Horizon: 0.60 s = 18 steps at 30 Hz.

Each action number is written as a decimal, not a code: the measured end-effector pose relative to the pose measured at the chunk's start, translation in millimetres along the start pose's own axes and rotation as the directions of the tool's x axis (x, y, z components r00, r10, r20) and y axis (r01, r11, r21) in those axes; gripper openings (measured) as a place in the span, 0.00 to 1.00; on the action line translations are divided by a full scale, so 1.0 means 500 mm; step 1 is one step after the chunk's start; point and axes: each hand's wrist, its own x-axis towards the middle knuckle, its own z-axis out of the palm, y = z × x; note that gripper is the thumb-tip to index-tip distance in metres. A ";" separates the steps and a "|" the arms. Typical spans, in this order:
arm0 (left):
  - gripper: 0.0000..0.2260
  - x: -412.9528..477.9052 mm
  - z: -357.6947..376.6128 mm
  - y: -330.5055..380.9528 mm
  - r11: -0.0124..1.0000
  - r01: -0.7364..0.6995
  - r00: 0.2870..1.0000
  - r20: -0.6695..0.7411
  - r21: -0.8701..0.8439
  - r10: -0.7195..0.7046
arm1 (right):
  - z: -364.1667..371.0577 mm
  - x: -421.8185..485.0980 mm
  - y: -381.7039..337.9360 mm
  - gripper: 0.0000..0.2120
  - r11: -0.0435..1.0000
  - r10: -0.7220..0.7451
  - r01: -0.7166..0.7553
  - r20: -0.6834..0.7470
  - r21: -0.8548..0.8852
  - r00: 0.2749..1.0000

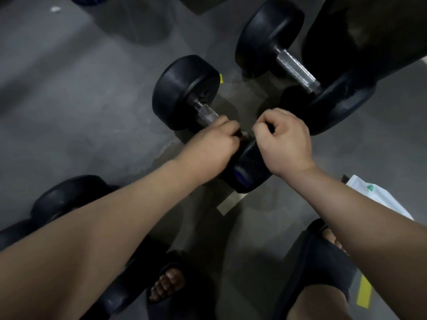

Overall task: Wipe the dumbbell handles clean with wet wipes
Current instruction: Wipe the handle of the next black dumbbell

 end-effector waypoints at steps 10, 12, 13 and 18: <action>0.18 -0.032 0.007 -0.023 0.995 -0.057 0.998 0.045 0.080 0.053 | 0.003 0.002 0.001 0.11 0.999 -0.004 0.005 -0.022 0.032 1.000; 0.17 -0.035 0.009 -0.014 0.990 -0.033 0.999 0.029 0.139 0.029 | 0.004 0.003 0.001 0.11 1.000 -0.004 0.004 -0.023 0.025 1.000; 0.17 -0.032 0.004 -0.018 0.973 0.031 1.000 -0.009 0.227 -0.030 | 0.004 0.003 0.000 0.11 1.000 -0.002 0.002 -0.022 0.027 1.000; 0.29 -0.018 -0.032 -0.032 0.797 0.310 0.903 0.101 0.519 -0.417 | 0.006 0.001 -0.002 0.11 1.000 0.002 -0.001 -0.018 0.025 1.000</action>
